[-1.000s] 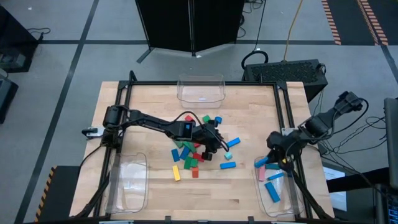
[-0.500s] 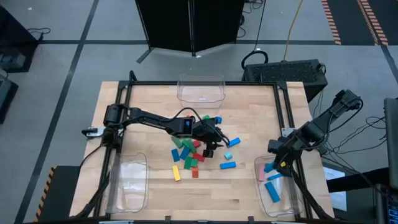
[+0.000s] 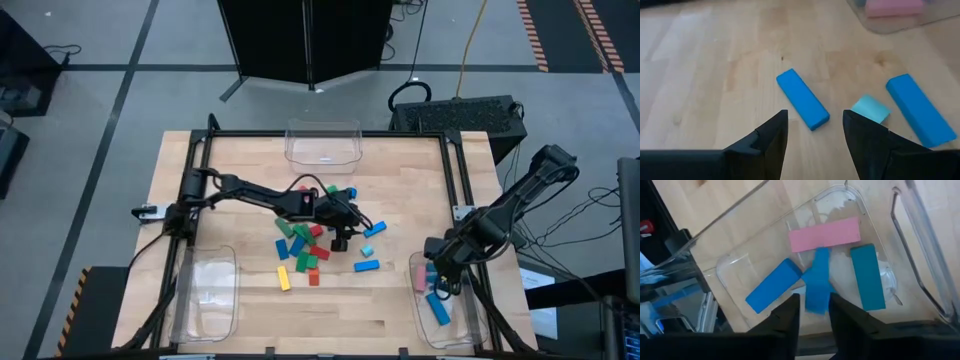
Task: Sort blocks by size
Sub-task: Put the light blue rectangle block into the bottom right transparent bin
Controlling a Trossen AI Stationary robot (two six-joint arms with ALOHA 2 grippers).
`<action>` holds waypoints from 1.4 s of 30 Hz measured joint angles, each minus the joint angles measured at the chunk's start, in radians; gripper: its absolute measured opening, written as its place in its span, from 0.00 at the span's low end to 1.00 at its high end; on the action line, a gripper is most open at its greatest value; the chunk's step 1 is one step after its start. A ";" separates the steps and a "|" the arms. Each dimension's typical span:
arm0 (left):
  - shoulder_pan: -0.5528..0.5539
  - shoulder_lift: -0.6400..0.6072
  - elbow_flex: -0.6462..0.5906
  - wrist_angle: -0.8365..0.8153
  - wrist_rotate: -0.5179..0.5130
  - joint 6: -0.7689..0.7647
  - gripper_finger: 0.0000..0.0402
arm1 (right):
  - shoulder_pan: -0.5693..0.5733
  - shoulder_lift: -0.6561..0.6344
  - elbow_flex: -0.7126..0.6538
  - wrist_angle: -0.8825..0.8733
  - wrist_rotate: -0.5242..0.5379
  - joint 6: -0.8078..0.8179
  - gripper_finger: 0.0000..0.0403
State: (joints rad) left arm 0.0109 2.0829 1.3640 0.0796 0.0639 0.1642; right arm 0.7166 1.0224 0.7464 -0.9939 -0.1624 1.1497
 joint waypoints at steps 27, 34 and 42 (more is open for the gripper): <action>0.003 0.134 0.000 0.237 -0.023 -0.203 0.76 | -0.001 -0.091 0.000 0.113 0.061 -0.032 0.41; -0.003 0.155 0.000 0.258 -0.065 -0.238 0.82 | -0.001 -0.134 0.000 0.112 0.128 -0.055 0.41; -0.034 0.158 0.000 0.263 -0.113 -0.238 0.82 | -0.001 -0.136 0.000 0.111 0.137 -0.062 0.41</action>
State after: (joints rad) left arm -0.0231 2.2410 1.3636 0.3422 -0.0489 -0.0734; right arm 0.7155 0.8864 0.7464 -0.8833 -0.0250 1.0878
